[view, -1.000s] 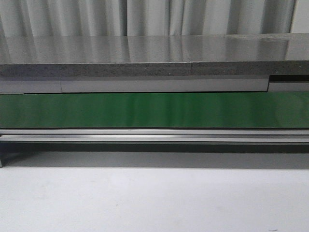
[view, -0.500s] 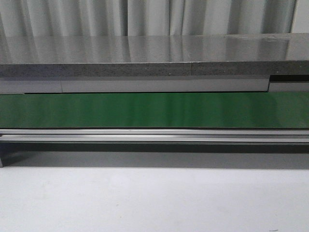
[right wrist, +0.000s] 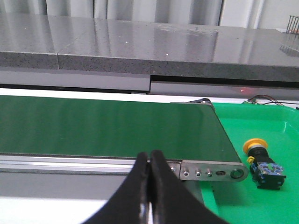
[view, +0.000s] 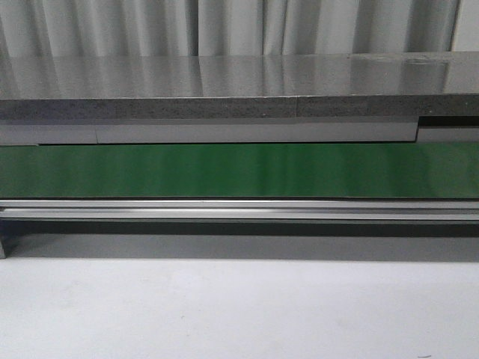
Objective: Move button from left to right
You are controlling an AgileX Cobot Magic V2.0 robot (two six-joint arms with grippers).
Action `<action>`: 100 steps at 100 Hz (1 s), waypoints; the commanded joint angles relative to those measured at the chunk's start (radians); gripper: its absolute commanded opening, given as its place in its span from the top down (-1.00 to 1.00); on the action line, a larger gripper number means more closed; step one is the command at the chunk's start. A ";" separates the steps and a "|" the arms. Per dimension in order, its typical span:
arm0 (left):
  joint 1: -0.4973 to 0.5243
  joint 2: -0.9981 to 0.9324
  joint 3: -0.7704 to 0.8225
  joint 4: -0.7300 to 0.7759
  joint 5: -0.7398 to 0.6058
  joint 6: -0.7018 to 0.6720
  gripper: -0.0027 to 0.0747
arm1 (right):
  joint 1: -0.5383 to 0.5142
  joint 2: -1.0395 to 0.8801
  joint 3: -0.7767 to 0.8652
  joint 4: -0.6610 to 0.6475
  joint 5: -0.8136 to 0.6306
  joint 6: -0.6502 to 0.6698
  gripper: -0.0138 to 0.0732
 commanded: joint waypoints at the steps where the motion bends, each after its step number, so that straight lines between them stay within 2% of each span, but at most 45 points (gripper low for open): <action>1: 0.009 -0.035 0.040 -0.007 -0.081 -0.011 0.92 | -0.006 -0.015 0.000 -0.001 -0.079 -0.001 0.96; 20: 0.039 -0.035 0.040 -0.007 -0.094 -0.011 0.92 | -0.006 -0.015 0.000 -0.001 -0.079 -0.001 0.96; 100: 0.039 -0.035 0.040 -0.007 -0.094 -0.011 0.92 | -0.006 -0.015 0.000 -0.001 -0.079 -0.001 0.96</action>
